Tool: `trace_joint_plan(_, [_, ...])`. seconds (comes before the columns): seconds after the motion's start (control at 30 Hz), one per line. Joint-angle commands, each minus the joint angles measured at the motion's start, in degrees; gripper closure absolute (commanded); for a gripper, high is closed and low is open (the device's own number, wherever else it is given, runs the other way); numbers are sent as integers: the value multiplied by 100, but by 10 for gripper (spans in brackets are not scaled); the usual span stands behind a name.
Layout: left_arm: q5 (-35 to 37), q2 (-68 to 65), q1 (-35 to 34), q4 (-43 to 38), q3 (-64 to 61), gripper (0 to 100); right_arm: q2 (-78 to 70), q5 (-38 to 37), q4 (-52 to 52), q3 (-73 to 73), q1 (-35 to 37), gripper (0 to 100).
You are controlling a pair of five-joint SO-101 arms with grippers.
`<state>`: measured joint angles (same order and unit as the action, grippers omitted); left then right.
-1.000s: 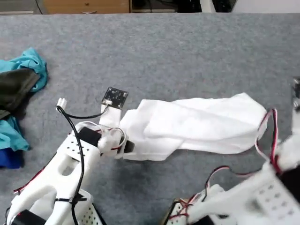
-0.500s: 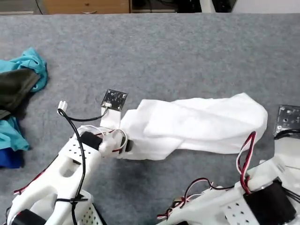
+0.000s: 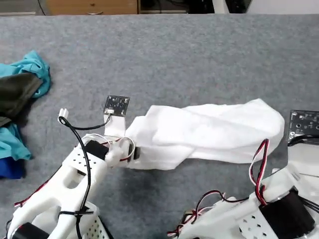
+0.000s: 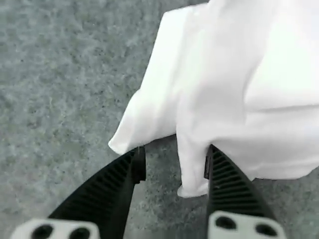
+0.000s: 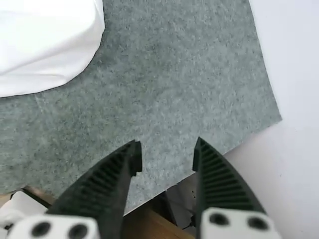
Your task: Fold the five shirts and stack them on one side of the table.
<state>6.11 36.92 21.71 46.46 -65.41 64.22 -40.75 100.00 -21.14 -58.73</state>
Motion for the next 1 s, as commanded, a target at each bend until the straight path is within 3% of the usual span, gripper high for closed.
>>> trace_joint_plan(0.0, [-246, 84, 237, 765, 211, 798, -4, -18, 88, -22, 119, 824])
trace_joint_plan(0.33, [-290, 136, 343, 1134, 246, 798, 22, -70, 70, -277, 119, 824])
trace_joint_plan(0.7, [-484, 136, 9, 3279, 2048, 798, 31, -369, 88, -426, 84, 824])
trace_joint_plan(0.77, [-782, 110, 44, 3244, 1890, 798, 31, -369, 88, -426, 84, 824])
trace_joint_plan(0.97, [-1090, 84, 352, 2084, 404, 798, 31, -545, -229, -382, 22, 824])
